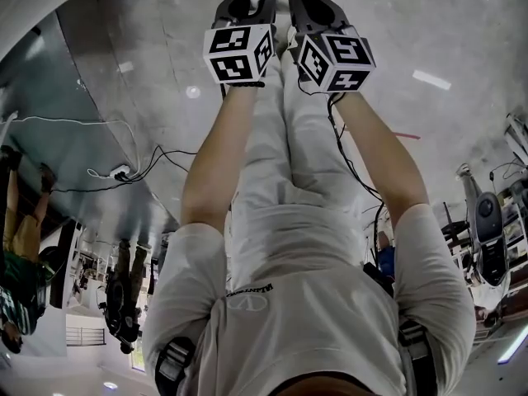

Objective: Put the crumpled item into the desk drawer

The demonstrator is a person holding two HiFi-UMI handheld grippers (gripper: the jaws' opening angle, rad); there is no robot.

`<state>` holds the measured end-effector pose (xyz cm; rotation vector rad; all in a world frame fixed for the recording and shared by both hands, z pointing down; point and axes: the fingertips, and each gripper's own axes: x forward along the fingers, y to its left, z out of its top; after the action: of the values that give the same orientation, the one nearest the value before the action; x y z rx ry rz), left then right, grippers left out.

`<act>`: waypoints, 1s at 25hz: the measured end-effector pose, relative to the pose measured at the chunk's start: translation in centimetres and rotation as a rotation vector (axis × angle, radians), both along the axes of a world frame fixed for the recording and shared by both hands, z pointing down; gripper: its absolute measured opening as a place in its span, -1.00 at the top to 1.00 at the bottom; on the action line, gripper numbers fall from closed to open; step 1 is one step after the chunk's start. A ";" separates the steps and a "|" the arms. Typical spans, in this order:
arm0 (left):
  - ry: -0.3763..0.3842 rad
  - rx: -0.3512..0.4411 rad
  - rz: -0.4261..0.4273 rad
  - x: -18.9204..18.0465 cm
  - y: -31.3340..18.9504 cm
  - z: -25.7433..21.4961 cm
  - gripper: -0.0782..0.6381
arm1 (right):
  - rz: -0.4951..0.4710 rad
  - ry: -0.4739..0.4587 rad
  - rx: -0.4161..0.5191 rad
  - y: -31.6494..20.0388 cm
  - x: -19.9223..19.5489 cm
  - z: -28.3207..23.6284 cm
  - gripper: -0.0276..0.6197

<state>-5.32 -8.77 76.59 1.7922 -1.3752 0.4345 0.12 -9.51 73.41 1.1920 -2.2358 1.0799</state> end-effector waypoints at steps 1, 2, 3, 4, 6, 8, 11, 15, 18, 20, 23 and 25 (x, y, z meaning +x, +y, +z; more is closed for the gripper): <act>-0.006 -0.002 -0.001 0.0 0.0 0.0 0.49 | 0.002 -0.004 0.001 0.0 0.0 -0.2 0.92; -0.011 -0.004 -0.003 0.0 0.0 0.1 0.49 | 0.003 -0.007 0.002 -0.1 0.1 -0.2 0.92; -0.014 -0.007 -0.008 -0.1 0.0 0.2 0.49 | 0.004 -0.008 0.002 -0.1 0.1 -0.3 0.92; -0.016 -0.010 -0.012 -0.1 0.1 0.3 0.49 | 0.004 -0.010 0.002 -0.1 0.2 -0.2 0.92; -0.022 -0.015 -0.015 0.1 0.1 0.4 0.49 | 0.009 -0.012 -0.001 0.0 0.4 -0.1 0.92; -0.022 -0.022 -0.013 0.2 0.1 0.6 0.49 | 0.014 -0.012 -0.003 -0.1 0.6 0.0 0.92; -0.035 -0.036 -0.018 0.0 -0.1 0.8 0.49 | 0.019 -0.015 -0.012 -0.2 0.6 0.1 0.92; -0.046 -0.043 -0.023 -0.4 -0.2 1.0 0.48 | 0.016 -0.020 -0.020 -0.2 0.2 0.3 0.92; -0.050 -0.040 -0.018 -0.4 -0.3 0.9 0.48 | 0.016 -0.017 -0.022 -0.1 0.0 0.4 0.92; -0.056 -0.038 -0.010 -0.3 -0.3 0.9 0.47 | 0.014 -0.014 -0.022 -0.2 0.0 0.4 0.92; -0.060 -0.040 -0.005 -0.2 -0.4 0.9 0.46 | 0.011 -0.007 -0.021 -0.2 0.1 0.5 0.92; -0.058 -0.043 -0.006 -0.1 -0.4 0.9 0.45 | 0.011 -0.003 -0.019 -0.2 0.3 0.4 0.92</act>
<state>-5.45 -9.17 77.49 1.7529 -1.4002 0.5126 0.38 -9.72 73.85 1.1977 -2.2183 1.1053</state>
